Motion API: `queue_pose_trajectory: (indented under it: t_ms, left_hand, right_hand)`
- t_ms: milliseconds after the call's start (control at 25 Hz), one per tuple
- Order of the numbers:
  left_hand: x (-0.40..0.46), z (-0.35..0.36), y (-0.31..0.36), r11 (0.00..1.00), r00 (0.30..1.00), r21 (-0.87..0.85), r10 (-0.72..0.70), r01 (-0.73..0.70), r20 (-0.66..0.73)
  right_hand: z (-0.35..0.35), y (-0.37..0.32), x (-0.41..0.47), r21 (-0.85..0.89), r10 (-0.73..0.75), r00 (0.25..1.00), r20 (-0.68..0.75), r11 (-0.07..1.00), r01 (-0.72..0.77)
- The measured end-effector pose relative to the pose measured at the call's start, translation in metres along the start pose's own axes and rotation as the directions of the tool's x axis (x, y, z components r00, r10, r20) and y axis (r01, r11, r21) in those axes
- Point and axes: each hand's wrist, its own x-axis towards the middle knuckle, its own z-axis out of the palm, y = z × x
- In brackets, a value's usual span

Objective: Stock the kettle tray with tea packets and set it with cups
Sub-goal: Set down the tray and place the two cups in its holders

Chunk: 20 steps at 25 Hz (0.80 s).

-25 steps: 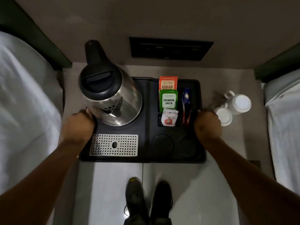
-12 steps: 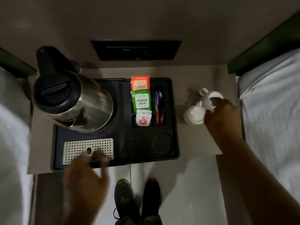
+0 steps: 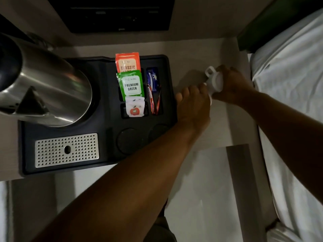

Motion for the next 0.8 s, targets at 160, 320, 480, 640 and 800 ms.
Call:
queue_pose_trajectory:
  t_ms: [160, 320, 480, 640, 800]
  left_hand:
    - [-0.057, -0.027, -0.035, 0.987, 0.993, -0.159, -0.022, 0.003, -0.119]
    - [-0.145, -0.043, -0.11, 0.958, 0.943, -0.201, -0.249, 0.206, -0.221]
    - [-0.159, -0.038, -0.146, 0.945, 0.941, -0.138, -0.315, 0.298, -0.121]
    - [-0.159, -0.026, -0.154, 0.951, 0.953, -0.149, -0.287, 0.271, -0.101]
    - [-0.16, -0.022, -0.153, 0.952, 0.95, -0.142, -0.289, 0.272, -0.117]
  right_hand:
    - [0.007, -0.031, -0.072, 0.234, 0.105, 0.961, -0.256, 0.971, -0.044]
    - [0.055, -0.11, -0.159, 0.356, 0.029, 0.988, -0.153, 0.934, 0.028]
    - [0.088, -0.145, -0.169, 0.198, 0.018, 0.998, -0.056, 0.98, -0.006]
    - [0.098, -0.143, -0.161, 0.137, 0.038, 0.998, -0.045, 0.99, -0.032]
    - [0.109, -0.146, -0.164, 0.118, 0.057, 0.998, -0.016, 0.992, -0.054]
